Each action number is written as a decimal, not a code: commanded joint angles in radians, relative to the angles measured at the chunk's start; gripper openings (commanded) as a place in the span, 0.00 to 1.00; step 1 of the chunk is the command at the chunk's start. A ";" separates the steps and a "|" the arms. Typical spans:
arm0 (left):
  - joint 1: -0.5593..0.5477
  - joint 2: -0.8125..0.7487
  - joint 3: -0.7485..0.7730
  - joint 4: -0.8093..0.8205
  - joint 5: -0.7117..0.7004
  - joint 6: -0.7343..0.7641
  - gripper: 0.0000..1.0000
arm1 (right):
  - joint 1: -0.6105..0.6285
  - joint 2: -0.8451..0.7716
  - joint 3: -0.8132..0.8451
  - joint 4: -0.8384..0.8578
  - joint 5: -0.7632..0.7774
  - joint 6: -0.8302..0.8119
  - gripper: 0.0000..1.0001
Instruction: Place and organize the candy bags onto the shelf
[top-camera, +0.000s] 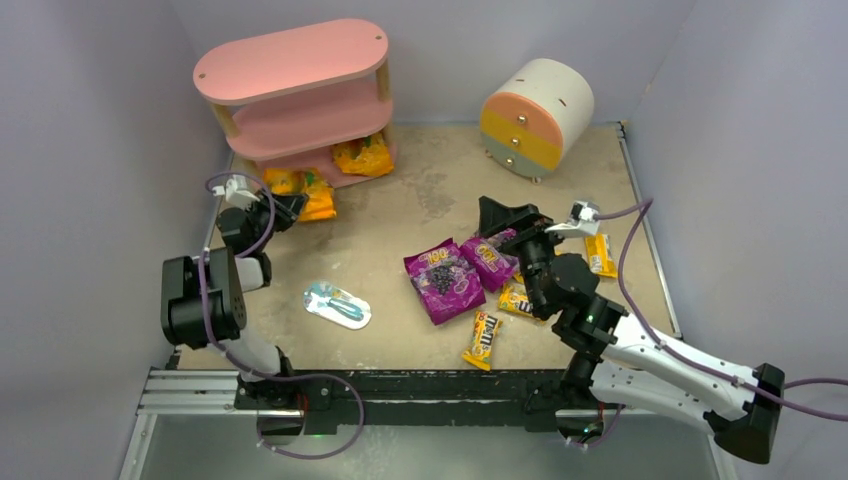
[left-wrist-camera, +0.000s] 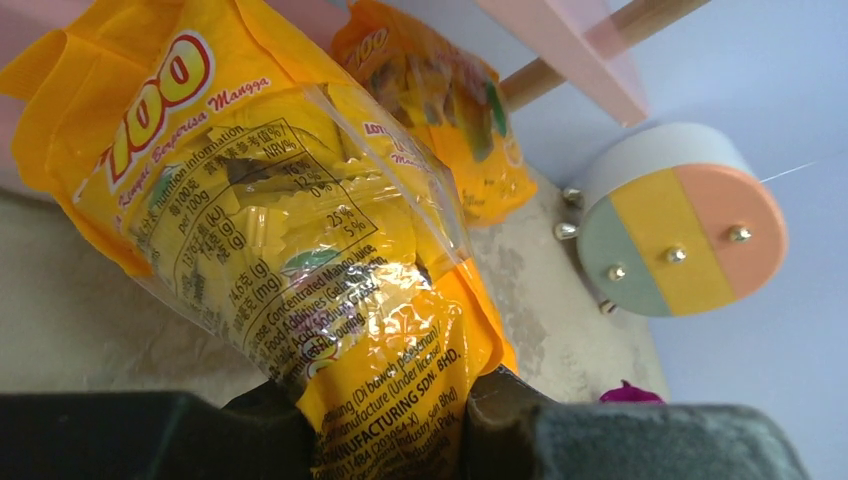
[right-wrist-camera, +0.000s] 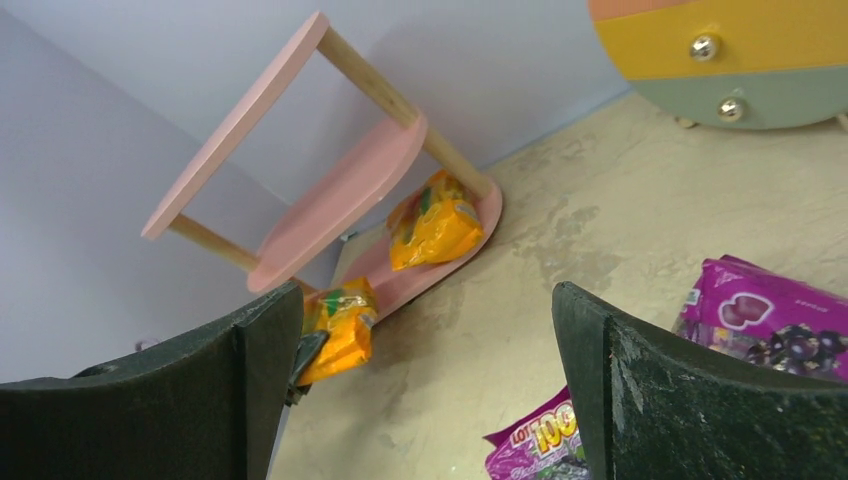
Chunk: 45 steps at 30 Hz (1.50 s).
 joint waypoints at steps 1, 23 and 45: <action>0.046 0.106 0.109 0.437 0.174 -0.142 0.00 | -0.004 -0.025 -0.009 0.084 0.097 -0.035 0.94; 0.050 0.488 0.286 0.346 0.068 -0.234 0.14 | -0.010 -0.035 -0.027 0.115 0.092 0.027 0.93; 0.052 0.334 0.256 0.052 -0.049 -0.143 0.75 | -0.010 -0.062 -0.043 0.081 0.071 0.049 0.95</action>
